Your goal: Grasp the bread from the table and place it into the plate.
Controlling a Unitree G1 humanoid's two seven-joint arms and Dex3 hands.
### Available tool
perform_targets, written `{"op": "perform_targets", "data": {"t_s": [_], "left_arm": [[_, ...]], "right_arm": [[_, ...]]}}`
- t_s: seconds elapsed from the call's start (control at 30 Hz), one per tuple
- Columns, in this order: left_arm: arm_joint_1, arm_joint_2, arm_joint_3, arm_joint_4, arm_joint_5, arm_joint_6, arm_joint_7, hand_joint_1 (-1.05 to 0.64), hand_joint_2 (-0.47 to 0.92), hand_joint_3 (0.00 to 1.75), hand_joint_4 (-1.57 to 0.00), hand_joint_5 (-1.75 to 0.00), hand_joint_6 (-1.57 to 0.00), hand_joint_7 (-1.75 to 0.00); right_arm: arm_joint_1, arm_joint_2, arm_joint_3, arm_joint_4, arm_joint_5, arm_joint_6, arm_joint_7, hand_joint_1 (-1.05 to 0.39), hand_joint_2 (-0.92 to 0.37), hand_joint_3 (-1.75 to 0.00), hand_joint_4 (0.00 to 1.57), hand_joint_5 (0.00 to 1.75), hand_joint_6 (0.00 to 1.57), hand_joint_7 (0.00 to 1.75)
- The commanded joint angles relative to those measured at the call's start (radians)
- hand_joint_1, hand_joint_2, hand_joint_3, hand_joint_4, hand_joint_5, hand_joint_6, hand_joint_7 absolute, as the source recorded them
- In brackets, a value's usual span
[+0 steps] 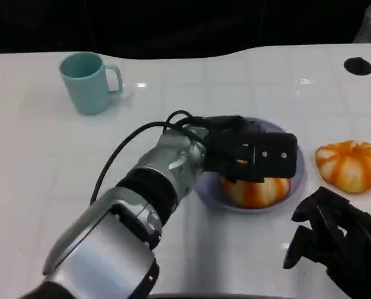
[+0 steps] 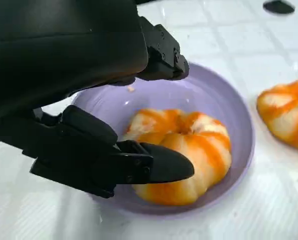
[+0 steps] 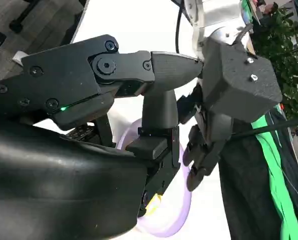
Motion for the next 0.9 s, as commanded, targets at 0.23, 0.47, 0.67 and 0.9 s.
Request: {"op": "perform_targets", "data": {"t_s": [0.23, 0.47, 0.67, 0.9], "left_arm": [[-0.001, 0.095, 0.104, -0.086, -0.126, -0.055, -0.088, -0.84, 0.92, 0.52, -0.1, -0.11, -0.21, -0.03], [0.146, 0.134, 0.284, -0.232, -0.349, -0.12, -0.13, -0.71, 0.92, 0.46, -0.38, -0.28, -0.37, -0.09], [0.405, 0.102, 0.471, -0.512, -0.629, -0.046, -0.169, -0.6, 0.92, 0.4, -0.46, -0.61, -0.54, -0.1], [0.655, 0.094, 0.565, -0.876, -0.867, 0.168, -0.194, -0.62, 0.92, 0.41, -0.62, -1.11, -0.84, -0.27]], "right_arm": [[-0.006, -0.016, -0.021, 0.015, 0.012, -0.01, 0.014, -0.46, -0.92, -0.37, 0.64, 1.75, 0.48, 1.64], [-0.011, -0.007, -0.019, 0.014, 0.003, -0.003, -0.004, -0.45, -0.92, -0.35, 0.64, 1.75, 0.48, 1.63], [-0.014, -0.003, -0.024, 0.015, 0.016, 0.005, -0.005, -0.44, -0.92, -0.36, 0.63, 1.75, 0.48, 1.62], [-0.019, -0.004, -0.025, 0.01, 0.013, 0.019, -0.017, -0.44, -0.92, -0.35, 0.64, 1.75, 0.5, 1.61]]}}
